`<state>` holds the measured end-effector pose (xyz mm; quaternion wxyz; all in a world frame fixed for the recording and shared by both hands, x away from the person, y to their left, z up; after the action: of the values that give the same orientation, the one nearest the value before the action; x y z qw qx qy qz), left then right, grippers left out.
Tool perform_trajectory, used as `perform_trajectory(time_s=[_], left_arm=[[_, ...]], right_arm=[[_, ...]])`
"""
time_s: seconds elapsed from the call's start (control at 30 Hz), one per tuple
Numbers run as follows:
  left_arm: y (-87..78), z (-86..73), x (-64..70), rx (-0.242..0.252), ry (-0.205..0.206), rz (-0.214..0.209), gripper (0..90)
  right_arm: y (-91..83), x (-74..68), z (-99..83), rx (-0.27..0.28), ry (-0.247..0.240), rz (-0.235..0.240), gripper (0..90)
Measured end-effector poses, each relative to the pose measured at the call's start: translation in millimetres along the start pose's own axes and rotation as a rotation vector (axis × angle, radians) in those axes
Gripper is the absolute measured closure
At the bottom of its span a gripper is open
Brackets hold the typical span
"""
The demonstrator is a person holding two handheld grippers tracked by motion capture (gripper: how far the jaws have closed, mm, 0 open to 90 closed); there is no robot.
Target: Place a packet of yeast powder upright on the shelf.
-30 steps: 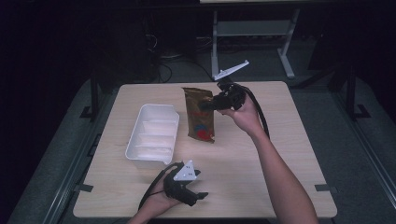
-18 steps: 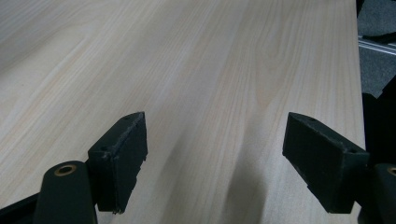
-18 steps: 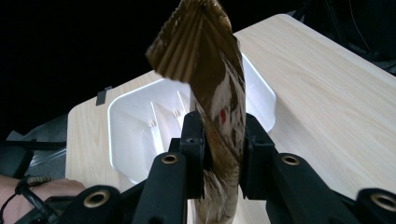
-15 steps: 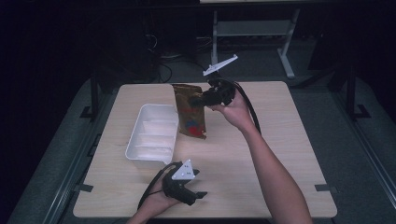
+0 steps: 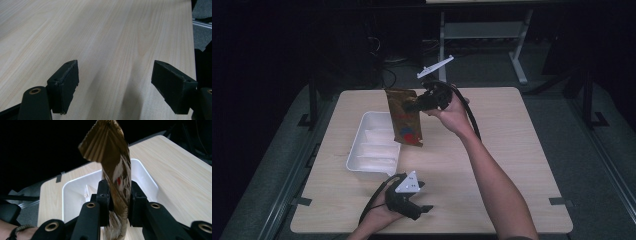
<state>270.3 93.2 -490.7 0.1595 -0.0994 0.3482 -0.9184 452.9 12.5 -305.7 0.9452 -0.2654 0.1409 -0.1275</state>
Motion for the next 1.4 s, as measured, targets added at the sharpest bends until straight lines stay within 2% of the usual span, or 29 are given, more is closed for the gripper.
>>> perform_trajectory(time_s=[0.27,0.53,0.83,1.17,1.4], left_arm=[[0.0,-0.5,-0.6,-0.001,-0.003,0.002,21.6],[-0.1,-0.7,-1.8,0.000,-0.003,0.005,21.7],[-1.5,-2.1,-3.5,-0.005,-0.005,0.010,21.8],[-1.0,-2.5,-3.2,-0.007,-0.002,0.013,21.8],[-2.0,-2.5,-4.8,-0.004,-0.005,0.017,21.8]], right_arm=[[12.1,-2.9,5.1,-0.014,-0.007,0.016,74.6],[35.1,-6.0,10.2,-0.020,-0.024,0.047,74.7],[62.8,-6.5,12.5,-0.018,-0.016,0.080,74.8],[83.1,-6.7,14.0,-0.007,0.000,0.107,74.9],[96.3,-4.1,10.3,0.005,0.031,0.127,74.9]])
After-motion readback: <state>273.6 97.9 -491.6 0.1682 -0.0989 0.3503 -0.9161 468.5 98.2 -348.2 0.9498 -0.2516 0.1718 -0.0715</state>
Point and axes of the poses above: each handheld gripper's, and its own axes: y roughly forward along the jaws, z roughly out of its top, x roughly to its right, the point moved 5 cm from there along y, roughly forward along the jaws, and after that the axes turned 4 degrees about -y, right-handed, at the moved point
